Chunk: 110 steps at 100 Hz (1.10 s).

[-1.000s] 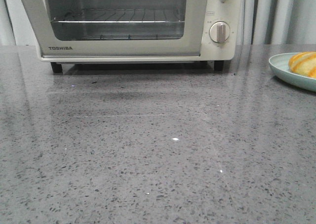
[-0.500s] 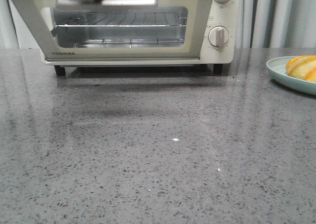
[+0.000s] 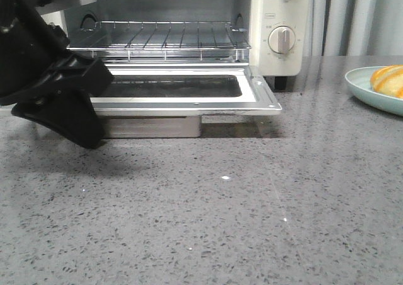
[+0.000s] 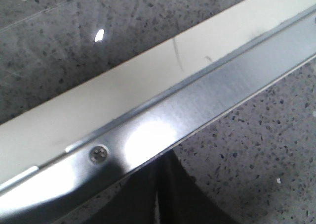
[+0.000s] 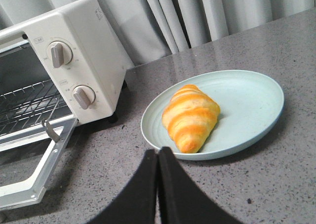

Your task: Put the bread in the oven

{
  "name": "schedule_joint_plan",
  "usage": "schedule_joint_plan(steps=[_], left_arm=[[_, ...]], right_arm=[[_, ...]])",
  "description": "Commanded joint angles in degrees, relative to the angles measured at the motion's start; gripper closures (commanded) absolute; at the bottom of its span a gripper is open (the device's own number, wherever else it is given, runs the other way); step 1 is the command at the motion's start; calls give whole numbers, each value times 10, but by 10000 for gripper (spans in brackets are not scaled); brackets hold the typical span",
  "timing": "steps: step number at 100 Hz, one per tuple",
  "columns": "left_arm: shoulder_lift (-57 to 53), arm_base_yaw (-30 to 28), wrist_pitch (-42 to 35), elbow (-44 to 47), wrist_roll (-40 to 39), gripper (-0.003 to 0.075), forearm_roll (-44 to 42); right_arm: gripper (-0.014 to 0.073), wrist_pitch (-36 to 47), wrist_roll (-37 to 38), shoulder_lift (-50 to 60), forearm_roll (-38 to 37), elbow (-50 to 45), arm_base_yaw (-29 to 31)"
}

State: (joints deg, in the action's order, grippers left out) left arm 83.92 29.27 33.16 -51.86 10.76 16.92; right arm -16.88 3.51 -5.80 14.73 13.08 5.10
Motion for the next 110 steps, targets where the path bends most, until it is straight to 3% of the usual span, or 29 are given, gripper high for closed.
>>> schedule_joint_plan(steps=[1,34,58,74,81,100,110], left_arm=[[-11,-7,-66,-7,-3,741,-7],[-122,-7,-73,-7,-3,741,10],[-243,-7,-59,-7,-3,741,22],[-342,-7,-38,-7,-3,741,23],[-384,-7,-26,-7,-3,741,23],[-471,-7,14,-7,-3,741,23],[-495,-7,25,-7,-3,741,23]], right_arm=[[641,42,-2,-11,-3,31,0],[641,-11,-2,-54,-3,158,0],[641,-75,-65,-218,-3,268,0],[636,-174,-76,-380,-3,367,0],[592,-221,-80,-455,-9,414,0],[324,-297,-80,-647,-16,534,0],[316,-318,-80,-730,-19,597,0]])
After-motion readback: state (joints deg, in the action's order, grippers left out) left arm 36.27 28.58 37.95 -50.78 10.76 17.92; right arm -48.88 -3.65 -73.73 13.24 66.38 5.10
